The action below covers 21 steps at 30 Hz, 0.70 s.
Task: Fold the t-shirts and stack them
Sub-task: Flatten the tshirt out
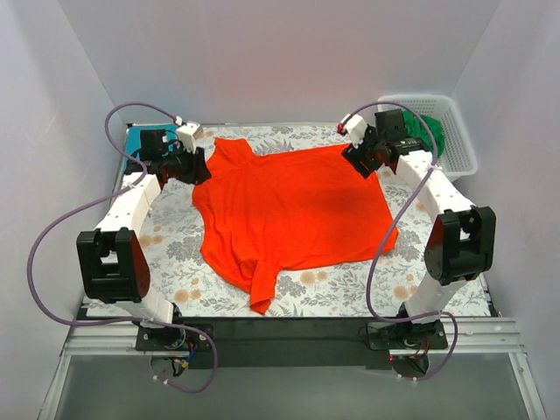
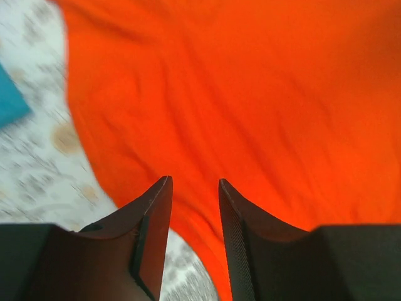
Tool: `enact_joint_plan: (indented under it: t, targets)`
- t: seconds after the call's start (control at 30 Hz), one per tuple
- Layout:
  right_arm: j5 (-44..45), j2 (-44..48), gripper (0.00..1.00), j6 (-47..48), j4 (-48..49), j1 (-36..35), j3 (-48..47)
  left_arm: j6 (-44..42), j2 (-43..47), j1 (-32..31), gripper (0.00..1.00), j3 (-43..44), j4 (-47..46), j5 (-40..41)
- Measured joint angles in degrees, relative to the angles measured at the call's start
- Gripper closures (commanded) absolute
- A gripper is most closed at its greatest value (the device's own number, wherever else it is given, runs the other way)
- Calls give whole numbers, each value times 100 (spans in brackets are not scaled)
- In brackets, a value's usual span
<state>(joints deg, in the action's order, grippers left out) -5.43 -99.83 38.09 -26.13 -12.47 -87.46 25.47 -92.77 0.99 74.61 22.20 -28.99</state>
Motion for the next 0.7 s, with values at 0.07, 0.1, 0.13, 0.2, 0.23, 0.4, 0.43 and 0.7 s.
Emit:
enact_joint_plan:
  t: [0.07, 0.1, 0.13, 0.2, 0.23, 0.4, 0.43, 0.7]
  targets:
    - [-181, 221, 39, 96, -365, -9, 391, -232, 260, -7, 71, -413, 522, -177]
    - [-254, 310, 46, 142, -542, -17, 658, -356, 321, -55, 71, -629, 748, -203]
    - [-299, 365, 49, 197, -737, -20, 918, -463, 385, -87, 73, -896, 968, -199]
    - [-361, 391, 58, 275, -1051, -20, 1373, -649, 459, -177, 74, -1342, 1386, -184]
    - [-376, 393, 61, 306, -1161, -20, 1582, -745, 514, -264, 75, -1622, 1552, -131]
    - [-356, 391, 73, 437, -1578, -20, 2271, -990, 660, -546, 79, -2363, 2031, 144]
    - [-352, 382, 74, 461, -1598, -17, 2332, -1005, 662, -553, 79, -2422, 2028, 208]
    - [-216, -17, 78, 562, -1532, 22, 2531, -999, 503, -490, 89, -2710, 1703, 1176]
